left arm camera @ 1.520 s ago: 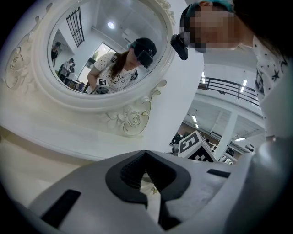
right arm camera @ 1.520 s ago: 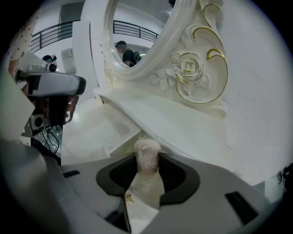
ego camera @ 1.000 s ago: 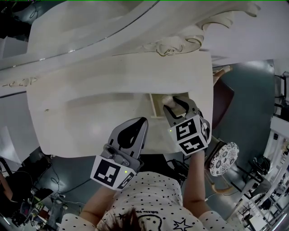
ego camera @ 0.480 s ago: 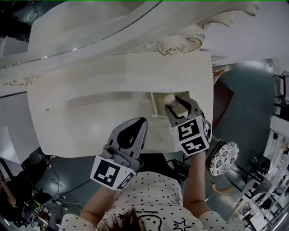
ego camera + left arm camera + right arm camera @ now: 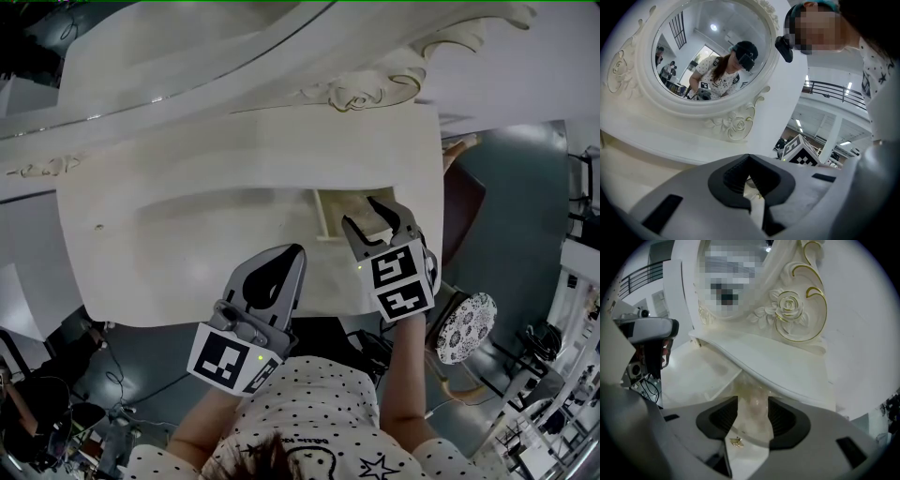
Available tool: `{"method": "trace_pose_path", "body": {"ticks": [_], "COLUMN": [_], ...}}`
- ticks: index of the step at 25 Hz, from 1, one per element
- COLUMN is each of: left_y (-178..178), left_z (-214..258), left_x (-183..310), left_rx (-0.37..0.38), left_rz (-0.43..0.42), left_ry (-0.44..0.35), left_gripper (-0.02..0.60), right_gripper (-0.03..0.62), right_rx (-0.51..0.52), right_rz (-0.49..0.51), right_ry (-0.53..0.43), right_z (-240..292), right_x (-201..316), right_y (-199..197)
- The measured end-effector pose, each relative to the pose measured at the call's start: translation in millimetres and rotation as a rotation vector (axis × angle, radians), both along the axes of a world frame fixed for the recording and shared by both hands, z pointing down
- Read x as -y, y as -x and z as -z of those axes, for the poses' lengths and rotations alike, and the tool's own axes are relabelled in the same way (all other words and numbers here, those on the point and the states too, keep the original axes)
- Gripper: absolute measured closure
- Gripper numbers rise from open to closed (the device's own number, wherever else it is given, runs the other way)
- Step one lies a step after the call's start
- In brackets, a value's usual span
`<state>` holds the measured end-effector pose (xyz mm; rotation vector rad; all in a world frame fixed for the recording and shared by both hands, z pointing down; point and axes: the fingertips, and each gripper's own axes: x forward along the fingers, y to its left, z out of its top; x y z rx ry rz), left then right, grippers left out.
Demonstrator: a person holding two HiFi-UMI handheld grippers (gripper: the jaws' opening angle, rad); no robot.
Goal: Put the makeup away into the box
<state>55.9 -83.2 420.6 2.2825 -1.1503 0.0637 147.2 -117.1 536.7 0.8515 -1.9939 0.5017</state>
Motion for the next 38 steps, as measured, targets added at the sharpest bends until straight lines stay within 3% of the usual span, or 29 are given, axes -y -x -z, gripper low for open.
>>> {"method": "trace_pose_path", "body": {"ticks": [13, 16, 18, 25, 38], "left_y": [5, 6, 7, 12, 19], "left_z": [1, 2, 1, 3, 43], "left_x": [0, 0, 0, -3, -7], "left_rx": [-0.002, -0.004, -0.005, -0.007, -0.029], "left_rz": [0.006, 0.006, 0.006, 0.003, -0.026], "left_ry": [-0.001, -0.002, -0.002, -0.005, -0.11], "left_gripper": [0.586, 0.586, 0.586, 0.586, 0.586], "right_gripper": [0.405, 0.543, 0.586, 0.588, 0.588], "right_rx": [0.006, 0.022, 0.033, 0.052, 0.168], "right_rz": [-0.077, -0.144, -0.18, -0.223, -0.305], "right_ry": [-0.04, -0.084, -0.109, -0.137, -0.335], "right_z": [4, 10, 13, 20, 94], "right_x": [7, 13, 15, 15, 6], "right_y": [-2, -5, -7, -5, 7]}}
